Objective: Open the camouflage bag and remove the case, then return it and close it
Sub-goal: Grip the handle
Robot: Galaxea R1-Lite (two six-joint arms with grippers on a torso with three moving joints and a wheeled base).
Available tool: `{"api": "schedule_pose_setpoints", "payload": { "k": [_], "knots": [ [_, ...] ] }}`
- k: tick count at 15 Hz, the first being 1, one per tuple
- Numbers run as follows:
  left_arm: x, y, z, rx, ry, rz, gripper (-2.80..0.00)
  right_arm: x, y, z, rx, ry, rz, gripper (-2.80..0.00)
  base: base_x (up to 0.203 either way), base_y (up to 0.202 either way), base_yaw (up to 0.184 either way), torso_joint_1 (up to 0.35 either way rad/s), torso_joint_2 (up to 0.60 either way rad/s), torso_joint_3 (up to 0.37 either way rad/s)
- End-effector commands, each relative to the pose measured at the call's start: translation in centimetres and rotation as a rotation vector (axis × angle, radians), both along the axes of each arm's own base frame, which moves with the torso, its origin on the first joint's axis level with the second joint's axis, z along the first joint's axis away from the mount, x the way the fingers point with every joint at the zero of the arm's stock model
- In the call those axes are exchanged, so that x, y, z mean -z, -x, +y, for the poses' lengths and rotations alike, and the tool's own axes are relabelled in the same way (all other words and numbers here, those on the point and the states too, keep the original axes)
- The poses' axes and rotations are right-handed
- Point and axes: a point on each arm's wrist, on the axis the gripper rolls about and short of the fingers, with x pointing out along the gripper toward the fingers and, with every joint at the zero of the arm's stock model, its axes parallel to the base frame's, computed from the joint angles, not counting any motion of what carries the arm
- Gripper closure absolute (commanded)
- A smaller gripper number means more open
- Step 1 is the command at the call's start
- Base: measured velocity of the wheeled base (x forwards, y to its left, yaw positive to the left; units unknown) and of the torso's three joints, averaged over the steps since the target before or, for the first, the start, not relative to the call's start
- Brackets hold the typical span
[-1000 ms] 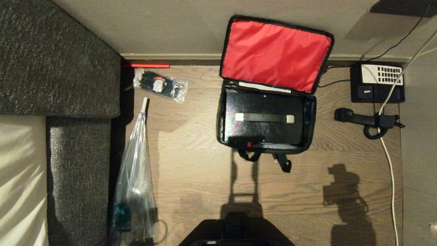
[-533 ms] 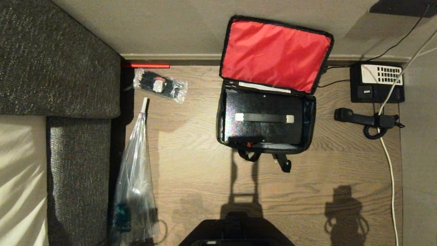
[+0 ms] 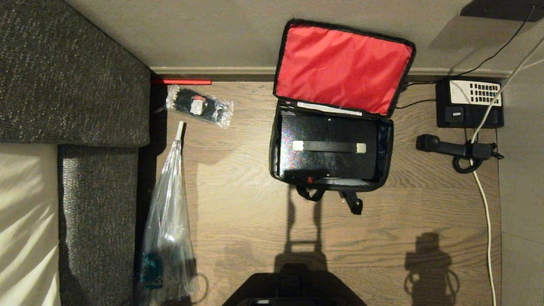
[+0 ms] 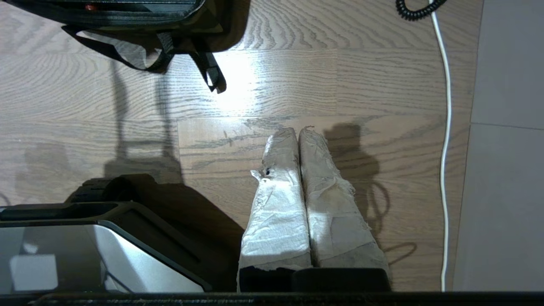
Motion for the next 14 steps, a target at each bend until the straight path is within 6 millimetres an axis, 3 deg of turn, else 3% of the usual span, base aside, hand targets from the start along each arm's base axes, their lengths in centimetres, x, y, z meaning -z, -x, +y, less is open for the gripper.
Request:
{"api": "schedule_pose_setpoints", "payload": {
  "k": [1, 14],
  "knots": [
    [0.0, 0.0, 0.0, 0.0, -0.001, 0.0, 0.0, 0.03, -0.05, 0.0, 0.0, 0.0, 0.006, 0.0, 0.0, 0.0, 0.0, 0.0, 0.0, 0.0],
    [0.0, 0.0, 0.0, -0.002, 0.007, 0.0, 0.0, 0.03, -0.05, 0.0, 0.0, 0.0, 0.006, 0.0, 0.0, 0.0, 0.0, 0.0, 0.0, 0.017]
  ]
}}
